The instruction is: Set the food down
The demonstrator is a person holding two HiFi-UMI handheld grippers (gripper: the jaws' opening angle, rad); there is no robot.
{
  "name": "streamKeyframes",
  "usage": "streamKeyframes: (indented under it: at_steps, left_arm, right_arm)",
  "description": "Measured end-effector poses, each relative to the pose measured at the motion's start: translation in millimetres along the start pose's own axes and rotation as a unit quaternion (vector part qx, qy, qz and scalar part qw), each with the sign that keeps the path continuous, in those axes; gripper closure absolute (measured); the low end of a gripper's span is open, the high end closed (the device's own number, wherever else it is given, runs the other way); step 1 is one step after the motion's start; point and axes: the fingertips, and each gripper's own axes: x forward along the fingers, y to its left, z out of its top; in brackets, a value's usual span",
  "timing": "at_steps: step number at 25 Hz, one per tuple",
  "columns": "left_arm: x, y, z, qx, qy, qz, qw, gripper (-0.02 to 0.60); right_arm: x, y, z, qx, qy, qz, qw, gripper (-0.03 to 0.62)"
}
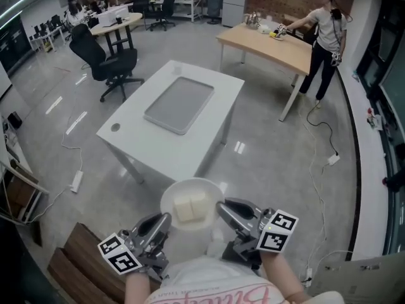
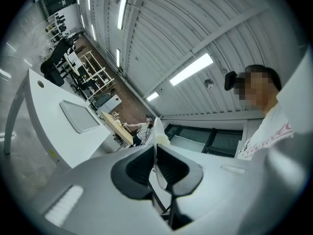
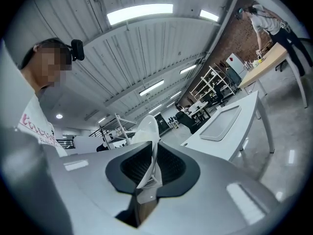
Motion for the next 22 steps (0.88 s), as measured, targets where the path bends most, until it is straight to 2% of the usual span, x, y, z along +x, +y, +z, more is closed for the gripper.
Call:
streamKeyframes:
  at_steps: [4,11,18,22]
  left_arm:
    - [31.3,8.3,-4.7,-0.002,-0.015,0.013,0.9998,0.563]
    - [76.7,14.7,-6.4,0.001,-0.038,0.037,0.9986,0.563]
    - [98.0,13.3,-13.9,-0.012,-0.022,0.043,0.9988,0.565]
    - [112.7,18.6,-15.0,-0.006,-0.007,0.049,0.9988,0.565]
  right_arm:
    - [-4.6,-30.3,18.9,0.008,0.009,0.015,1.0,0.562]
    - [-10.0,-66.8,52.7,-0.009,0.04,0.038,0.998,0.56]
    - [-16.1,-87.7,64.0,-0.004,0.036,0.038,0.999,0.556]
    - [-20.0,-100.8,69.2,0.003,0.03,0.034,0.999,0.557]
